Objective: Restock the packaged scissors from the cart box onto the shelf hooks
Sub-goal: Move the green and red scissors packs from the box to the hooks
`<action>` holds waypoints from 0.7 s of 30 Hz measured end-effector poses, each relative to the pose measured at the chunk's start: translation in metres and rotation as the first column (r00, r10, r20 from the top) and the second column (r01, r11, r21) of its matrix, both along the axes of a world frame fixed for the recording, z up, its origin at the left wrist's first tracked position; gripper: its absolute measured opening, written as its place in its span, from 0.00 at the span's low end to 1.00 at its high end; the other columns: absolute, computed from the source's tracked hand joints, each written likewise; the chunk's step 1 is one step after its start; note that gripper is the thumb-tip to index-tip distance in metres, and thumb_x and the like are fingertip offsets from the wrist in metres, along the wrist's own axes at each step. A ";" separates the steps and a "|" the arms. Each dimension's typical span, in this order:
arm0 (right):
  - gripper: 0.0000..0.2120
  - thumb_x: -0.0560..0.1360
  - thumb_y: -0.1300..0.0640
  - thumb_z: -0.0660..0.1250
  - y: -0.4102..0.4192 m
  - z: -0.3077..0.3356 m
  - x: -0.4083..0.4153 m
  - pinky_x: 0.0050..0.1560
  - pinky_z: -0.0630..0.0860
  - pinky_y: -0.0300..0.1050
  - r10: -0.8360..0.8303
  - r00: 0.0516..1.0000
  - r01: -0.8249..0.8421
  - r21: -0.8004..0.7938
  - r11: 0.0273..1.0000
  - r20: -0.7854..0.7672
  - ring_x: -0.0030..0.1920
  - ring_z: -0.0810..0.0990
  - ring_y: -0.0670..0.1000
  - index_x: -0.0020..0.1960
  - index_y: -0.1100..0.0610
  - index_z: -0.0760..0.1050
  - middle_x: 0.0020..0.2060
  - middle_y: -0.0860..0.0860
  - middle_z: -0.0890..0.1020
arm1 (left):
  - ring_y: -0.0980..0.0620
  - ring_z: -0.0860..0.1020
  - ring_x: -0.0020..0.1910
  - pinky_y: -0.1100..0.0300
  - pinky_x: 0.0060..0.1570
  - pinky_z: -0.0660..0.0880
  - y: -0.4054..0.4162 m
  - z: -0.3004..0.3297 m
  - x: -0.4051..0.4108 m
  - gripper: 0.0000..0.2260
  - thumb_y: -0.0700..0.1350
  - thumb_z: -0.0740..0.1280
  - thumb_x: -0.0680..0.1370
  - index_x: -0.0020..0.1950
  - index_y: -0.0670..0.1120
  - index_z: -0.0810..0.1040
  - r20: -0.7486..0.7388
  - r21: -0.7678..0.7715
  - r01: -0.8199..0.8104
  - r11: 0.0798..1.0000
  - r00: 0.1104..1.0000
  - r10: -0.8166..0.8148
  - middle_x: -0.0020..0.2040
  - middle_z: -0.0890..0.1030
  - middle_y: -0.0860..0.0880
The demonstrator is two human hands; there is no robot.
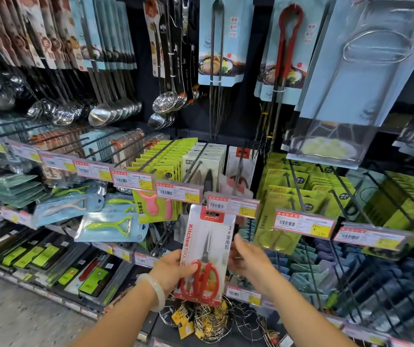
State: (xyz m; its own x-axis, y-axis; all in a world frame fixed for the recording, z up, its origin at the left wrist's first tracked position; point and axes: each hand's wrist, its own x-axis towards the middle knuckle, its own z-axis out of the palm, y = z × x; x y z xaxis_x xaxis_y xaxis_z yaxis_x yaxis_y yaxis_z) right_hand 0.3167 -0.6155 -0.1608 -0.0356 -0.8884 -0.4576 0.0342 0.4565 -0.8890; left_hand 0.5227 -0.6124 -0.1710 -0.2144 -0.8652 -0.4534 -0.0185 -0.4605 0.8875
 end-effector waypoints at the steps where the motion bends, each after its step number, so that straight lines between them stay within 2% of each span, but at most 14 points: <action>1: 0.16 0.76 0.46 0.63 0.006 -0.002 0.003 0.55 0.79 0.52 0.085 0.996 -0.085 -0.029 0.996 0.011 0.50 0.82 0.54 0.56 0.56 0.76 0.51 0.53 0.83 | 0.38 0.80 0.55 0.40 0.59 0.75 -0.001 0.000 -0.004 0.12 0.35 0.69 0.74 0.56 0.42 0.76 -0.003 -0.002 -0.002 1.000 1.000 0.002 0.53 0.83 0.39; 3: 0.08 0.74 0.51 0.68 0.013 -0.006 0.008 0.52 0.81 0.50 0.158 0.980 -0.172 -0.116 0.978 -0.121 0.51 0.83 0.51 0.52 0.50 0.76 0.50 0.50 0.84 | 0.37 0.80 0.55 0.41 0.58 0.75 -0.003 0.000 -0.012 0.13 0.34 0.69 0.74 0.58 0.41 0.76 -0.015 -0.007 -0.017 1.000 1.000 0.017 0.53 0.82 0.38; 5: 0.06 0.74 0.56 0.69 0.015 -0.006 0.008 0.46 0.82 0.43 0.096 0.976 -0.139 -0.223 0.965 -0.197 0.49 0.83 0.48 0.47 0.47 0.76 0.47 0.47 0.84 | 0.39 0.80 0.53 0.46 0.54 0.78 -0.004 0.000 -0.020 0.13 0.33 0.68 0.74 0.58 0.40 0.75 -0.010 -0.040 -0.029 0.999 1.000 0.029 0.52 0.82 0.39; 7: 0.05 0.74 0.58 0.68 0.016 -0.002 0.005 0.41 0.80 0.35 0.024 0.970 -0.099 -0.301 0.949 -0.243 0.47 0.82 0.44 0.45 0.48 0.76 0.44 0.45 0.83 | 0.47 0.82 0.47 0.56 0.45 0.80 -0.006 0.003 -0.027 0.12 0.33 0.69 0.74 0.56 0.41 0.77 0.017 -0.100 -0.030 0.995 0.999 0.032 0.48 0.83 0.45; 10: 0.02 0.75 0.58 0.67 0.011 0.006 -0.002 0.44 0.80 0.37 -0.048 0.947 -0.083 -0.384 0.920 -0.319 0.46 0.81 0.45 0.45 0.51 0.75 0.44 0.47 0.82 | 0.54 0.81 0.43 0.67 0.37 0.80 -0.014 0.012 -0.037 0.10 0.35 0.69 0.74 0.53 0.44 0.78 0.051 -0.188 -0.027 0.982 0.998 0.037 0.45 0.83 0.49; 12: 0.05 0.76 0.59 0.66 0.006 0.014 -0.005 0.50 0.79 0.42 -0.081 0.951 -0.052 -0.412 0.910 -0.298 0.49 0.81 0.47 0.49 0.51 0.75 0.46 0.46 0.82 | 0.55 0.81 0.42 0.68 0.36 0.79 -0.019 0.018 -0.044 0.09 0.36 0.69 0.74 0.51 0.45 0.78 0.047 -0.222 -0.032 0.974 0.998 0.044 0.44 0.83 0.49; 13: 0.06 0.76 0.60 0.66 0.003 0.016 -0.007 0.51 0.79 0.41 -0.092 0.950 -0.043 -0.416 0.909 -0.299 0.49 0.80 0.46 0.50 0.50 0.75 0.46 0.45 0.81 | 0.56 0.81 0.42 0.68 0.36 0.79 -0.021 0.020 -0.047 0.08 0.36 0.69 0.74 0.50 0.46 0.78 0.047 -0.233 -0.029 0.972 0.998 0.041 0.44 0.83 0.50; 16: 0.06 0.76 0.59 0.65 0.000 0.014 -0.010 0.45 0.75 0.31 -0.095 0.927 -0.060 -0.393 0.918 -0.362 0.47 0.79 0.44 0.52 0.51 0.73 0.46 0.44 0.80 | 0.56 0.82 0.42 0.68 0.35 0.79 -0.022 0.017 -0.052 0.08 0.36 0.69 0.74 0.48 0.49 0.78 0.049 -0.217 -0.006 0.976 0.999 0.017 0.42 0.84 0.52; 21: 0.08 0.77 0.57 0.65 0.000 0.003 -0.010 0.42 0.76 0.32 -0.076 0.914 -0.061 -0.321 0.945 -0.399 0.49 0.81 0.47 0.54 0.58 0.76 0.48 0.50 0.81 | 0.51 0.83 0.42 0.63 0.32 0.79 -0.021 0.005 -0.053 0.07 0.36 0.68 0.75 0.49 0.46 0.79 0.049 -0.153 -0.023 0.988 0.998 0.031 0.44 0.84 0.45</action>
